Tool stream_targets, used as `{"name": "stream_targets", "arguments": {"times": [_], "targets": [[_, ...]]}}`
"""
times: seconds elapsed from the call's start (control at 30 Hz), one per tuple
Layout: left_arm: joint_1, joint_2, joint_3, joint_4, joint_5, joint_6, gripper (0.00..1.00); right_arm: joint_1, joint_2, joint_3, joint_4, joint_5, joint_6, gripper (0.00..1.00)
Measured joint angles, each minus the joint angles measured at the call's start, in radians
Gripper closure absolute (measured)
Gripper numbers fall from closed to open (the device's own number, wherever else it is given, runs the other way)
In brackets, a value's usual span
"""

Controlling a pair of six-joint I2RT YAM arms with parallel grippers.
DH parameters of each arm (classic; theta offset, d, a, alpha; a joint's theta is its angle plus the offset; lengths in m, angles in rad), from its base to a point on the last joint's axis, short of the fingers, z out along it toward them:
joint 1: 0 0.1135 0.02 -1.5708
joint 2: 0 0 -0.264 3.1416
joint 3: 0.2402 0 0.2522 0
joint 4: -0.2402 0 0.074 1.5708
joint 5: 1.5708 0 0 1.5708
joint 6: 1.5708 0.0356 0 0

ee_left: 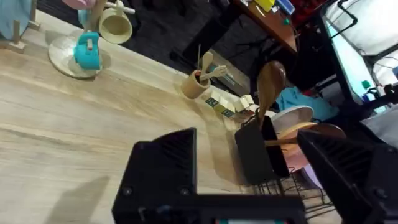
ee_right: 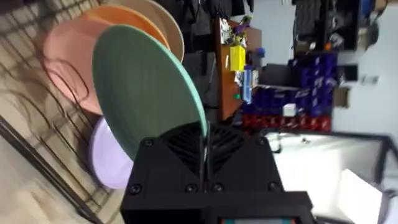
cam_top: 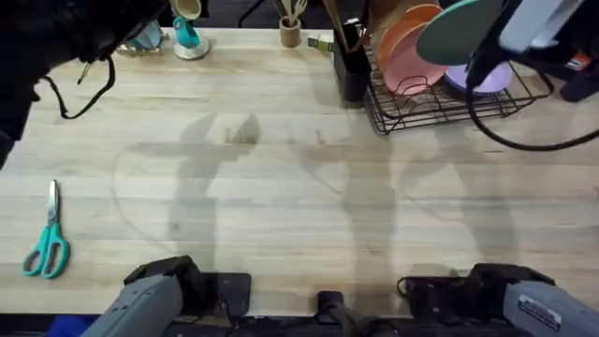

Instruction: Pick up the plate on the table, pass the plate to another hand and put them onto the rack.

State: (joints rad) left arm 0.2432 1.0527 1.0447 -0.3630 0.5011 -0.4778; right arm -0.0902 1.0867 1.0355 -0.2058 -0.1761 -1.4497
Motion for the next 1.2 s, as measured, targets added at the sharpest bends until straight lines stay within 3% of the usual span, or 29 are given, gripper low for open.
{"name": "stream_targets", "arguments": {"times": [0.37,1.2], "targets": [[0.0,0.0,0.0,0.0,0.0,0.0,0.007,0.0,0.137,0.0,0.0,0.0,-0.288,0.973],[0.0,0.0,0.0,-0.1,-0.004,-0.001,0.007,0.0,0.322,0.0,0.08,0.0,-0.332,0.973]]}}
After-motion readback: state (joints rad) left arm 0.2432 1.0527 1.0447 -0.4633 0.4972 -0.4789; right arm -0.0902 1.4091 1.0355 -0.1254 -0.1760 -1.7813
